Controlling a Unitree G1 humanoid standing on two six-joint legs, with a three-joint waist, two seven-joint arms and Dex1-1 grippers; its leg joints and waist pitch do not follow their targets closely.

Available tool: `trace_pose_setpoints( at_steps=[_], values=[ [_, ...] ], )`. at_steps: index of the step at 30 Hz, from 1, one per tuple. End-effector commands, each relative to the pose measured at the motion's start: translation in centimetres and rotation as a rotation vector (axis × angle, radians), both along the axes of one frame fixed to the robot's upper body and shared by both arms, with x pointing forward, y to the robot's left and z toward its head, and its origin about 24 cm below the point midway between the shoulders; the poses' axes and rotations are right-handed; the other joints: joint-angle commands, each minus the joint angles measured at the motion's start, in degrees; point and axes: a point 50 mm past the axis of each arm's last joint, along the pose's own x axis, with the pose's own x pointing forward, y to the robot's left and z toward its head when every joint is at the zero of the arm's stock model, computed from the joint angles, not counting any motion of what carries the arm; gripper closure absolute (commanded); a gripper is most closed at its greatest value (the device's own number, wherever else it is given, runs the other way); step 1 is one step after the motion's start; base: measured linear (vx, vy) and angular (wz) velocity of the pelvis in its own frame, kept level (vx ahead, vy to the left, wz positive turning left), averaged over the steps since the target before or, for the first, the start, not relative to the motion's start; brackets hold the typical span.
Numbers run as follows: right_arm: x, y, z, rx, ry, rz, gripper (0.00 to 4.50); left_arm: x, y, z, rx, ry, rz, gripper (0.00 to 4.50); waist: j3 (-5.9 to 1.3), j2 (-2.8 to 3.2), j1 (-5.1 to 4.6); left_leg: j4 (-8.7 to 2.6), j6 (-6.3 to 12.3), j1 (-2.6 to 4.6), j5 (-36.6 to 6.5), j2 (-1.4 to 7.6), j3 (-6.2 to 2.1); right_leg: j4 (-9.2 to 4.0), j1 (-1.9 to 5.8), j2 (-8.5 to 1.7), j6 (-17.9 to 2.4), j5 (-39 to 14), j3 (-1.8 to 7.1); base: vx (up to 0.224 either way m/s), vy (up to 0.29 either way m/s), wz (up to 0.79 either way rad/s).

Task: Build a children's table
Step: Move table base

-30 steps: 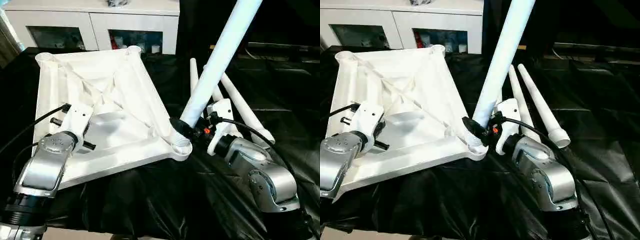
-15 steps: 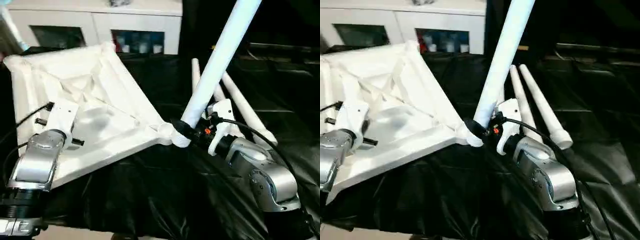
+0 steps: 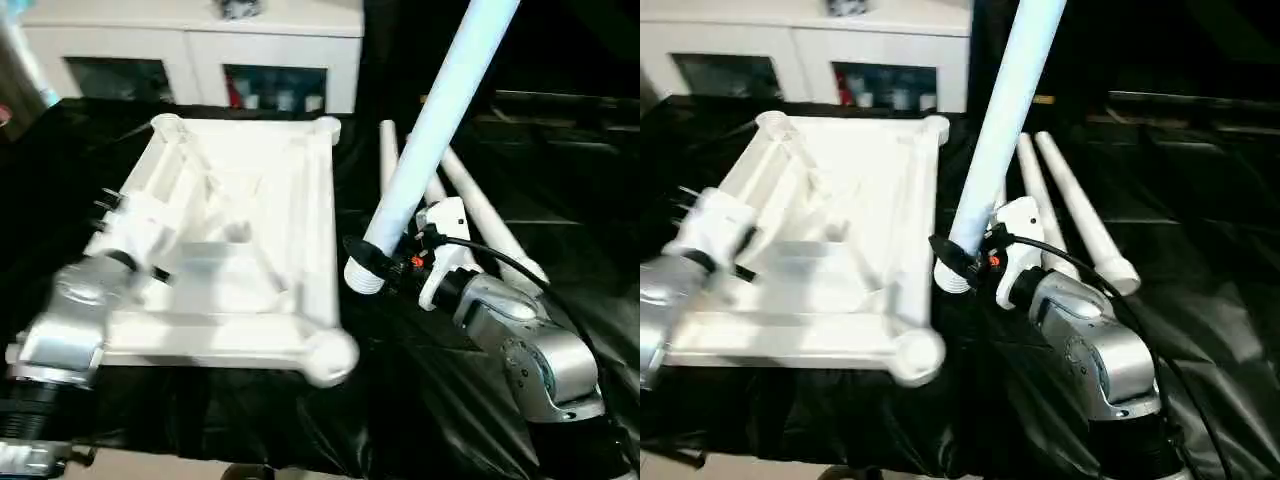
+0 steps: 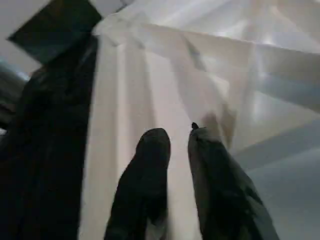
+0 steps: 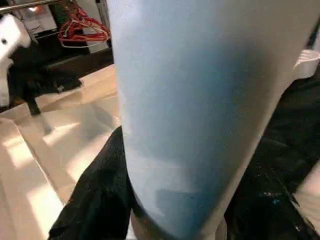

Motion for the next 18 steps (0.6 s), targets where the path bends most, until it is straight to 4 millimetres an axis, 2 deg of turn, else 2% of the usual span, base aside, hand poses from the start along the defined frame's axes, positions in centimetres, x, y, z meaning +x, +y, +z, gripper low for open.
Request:
trace_pose_setpoints(
  at_steps=[1, 4, 9, 13, 14, 16, 17, 18],
  values=[
    [0.0, 0.1, 0.3, 0.005, -0.013, 0.013, 2.59, 0.0, 0.2, 0.0, 0.004, -0.013, 0.007, 3.36, -4.55, 0.59, -0.03, -4.40, -1.82, 1.39, -15.82, 1.10, -0.50, -4.36, 2.86, -2.75, -7.35, -18.30, 1.95, 0.000, 0.000, 0.00],
    [0.0, 0.1, 0.3, 0.005, -0.013, 0.015, 2.59, 0.0, 0.1, 0.2, 0.004, -0.026, -0.001, 3.04, -4.65, 0.50, -0.11, -4.41, -1.70, 1.33, -15.73, 1.17, -0.52, -4.27, 2.81, -2.68, -7.82, -17.43, 1.94, 0.000, 0.000, 0.00],
    [0.0, 0.2, 0.3, 0.004, -0.013, 0.021, 2.59, 0.2, -1.3, 0.8, -0.062, -0.049, -0.106, 2.60, -4.83, 0.37, 0.00, -4.32, -1.54, 1.29, -14.74, 1.20, -0.42, -3.94, 2.82, -2.68, -8.87, -14.75, 1.99, 0.000, 0.000, 0.00],
    [0.0, 0.2, 0.4, 0.002, -0.012, 0.027, 2.59, 0.3, -2.6, -0.1, -0.145, 0.023, -0.214, 2.37, -4.79, 0.09, 0.06, -4.26, -1.30, 1.17, -13.66, 1.13, -0.29, -3.88, 2.92, -2.75, -9.14, -13.82, 2.01, 0.000, 0.000, 0.00],
    [0.0, 0.1, 0.4, -0.001, -0.011, 0.030, 2.59, 0.3, -2.9, -0.7, -0.190, 0.081, -0.246, 2.25, -4.81, 0.19, 0.13, -4.27, -1.24, 1.22, -13.38, 1.14, -0.28, -3.83, 2.88, -2.80, -9.26, -13.91, 2.03, 0.000, 0.000, 0.00],
    [0.0, 0.0, 0.4, -0.004, -0.011, 0.033, 2.59, 0.5, -2.5, -1.1, -0.189, 0.106, -0.222, 2.14, -4.83, 0.21, 0.12, -4.23, -1.20, 1.23, -13.19, 1.10, -0.25, -3.74, 2.83, -2.68, -9.34, -13.34, 2.03, 0.000, 0.000, 0.00],
    [0.0, 0.0, 0.4, -0.006, -0.012, 0.034, 2.59, 0.6, -2.3, -1.1, -0.190, 0.108, -0.206, 2.06, -4.79, 0.49, 0.10, -4.20, -1.29, 1.24, -13.42, 1.03, -0.26, -3.72, 2.86, -2.62, -9.18, -13.26, 2.03, 0.000, 0.000, 0.00],
    [0.0, -0.1, 0.4, -0.007, -0.012, 0.034, 2.59, 0.8, -1.8, -1.3, -0.178, 0.119, -0.178, 2.01, -4.85, 0.31, 0.01, -4.23, -1.27, 1.17, -13.26, 1.06, -0.33, -3.75, 3.07, -2.69, -9.03, -12.96, 2.00, 0.000, 0.000, 0.00]
  ],
)
